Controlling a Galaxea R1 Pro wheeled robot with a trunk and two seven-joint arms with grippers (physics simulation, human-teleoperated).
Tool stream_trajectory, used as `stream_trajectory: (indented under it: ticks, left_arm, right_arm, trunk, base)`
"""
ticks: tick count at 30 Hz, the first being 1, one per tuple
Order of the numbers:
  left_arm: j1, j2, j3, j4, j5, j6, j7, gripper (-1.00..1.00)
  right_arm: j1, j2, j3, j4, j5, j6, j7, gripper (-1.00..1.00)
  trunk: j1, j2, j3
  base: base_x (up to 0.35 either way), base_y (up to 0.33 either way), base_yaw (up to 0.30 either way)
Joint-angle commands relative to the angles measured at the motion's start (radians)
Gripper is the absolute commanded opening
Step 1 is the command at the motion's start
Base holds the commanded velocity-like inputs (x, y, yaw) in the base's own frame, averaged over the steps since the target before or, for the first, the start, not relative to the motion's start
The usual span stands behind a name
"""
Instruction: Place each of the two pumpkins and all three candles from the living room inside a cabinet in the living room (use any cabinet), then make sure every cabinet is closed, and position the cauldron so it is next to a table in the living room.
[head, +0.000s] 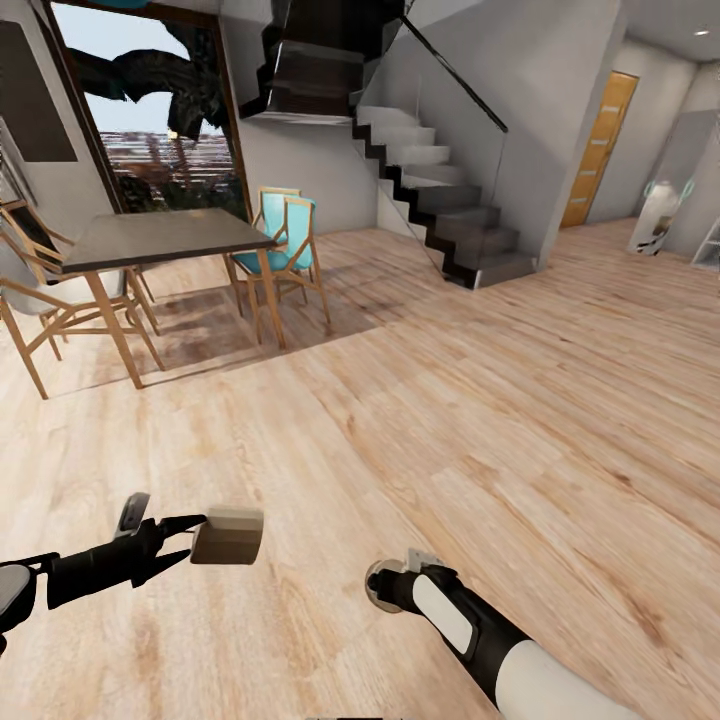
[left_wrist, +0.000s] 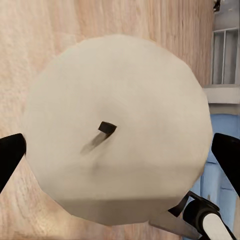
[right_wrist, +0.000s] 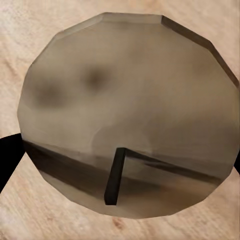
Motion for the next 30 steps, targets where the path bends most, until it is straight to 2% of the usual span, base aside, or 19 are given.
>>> stream_trajectory:
  ticks: [1,4,15,30]
  left_arm:
    - [0.000,0.000,0.001,0.000,-0.009,0.004,-0.009,-1.00]
    - [0.000,0.000,0.002,0.001,-0.007,0.003,-0.009,-1.00]
    - [0.000,0.000,0.004,0.006,-0.008,0.001,-0.015,-1.00]
    - [0.000,0.000,0.004,0.006,-0.005,0.001,-0.023,-1.00]
  right_arm:
    - [-0.001,-0.001,0.005,-0.002,-0.009,0.000,-0.011,-1.00]
    - [-0.001,-0.002,0.005,-0.002,-0.009,-0.004,-0.011,-1.00]
    - [-0.001,-0.001,0.005,-0.002,-0.009,-0.005,-0.011,-1.00]
    - [-0.001,-0.001,0.005,-0.002,-0.009,-0.004,-0.012,-1.00]
  trunk:
    - [-0.001,0.000,0.003]
    - [-0.002,0.001,0.015]
    - [-0.002,0.001,0.015]
    - [-0.002,0.001,0.019]
  base:
    - [0.000,0.000,0.005]
    - [0.000,0.000,0.000]
    - [-0.022,0.000,0.017]
    - [-0.049,0.000,0.276]
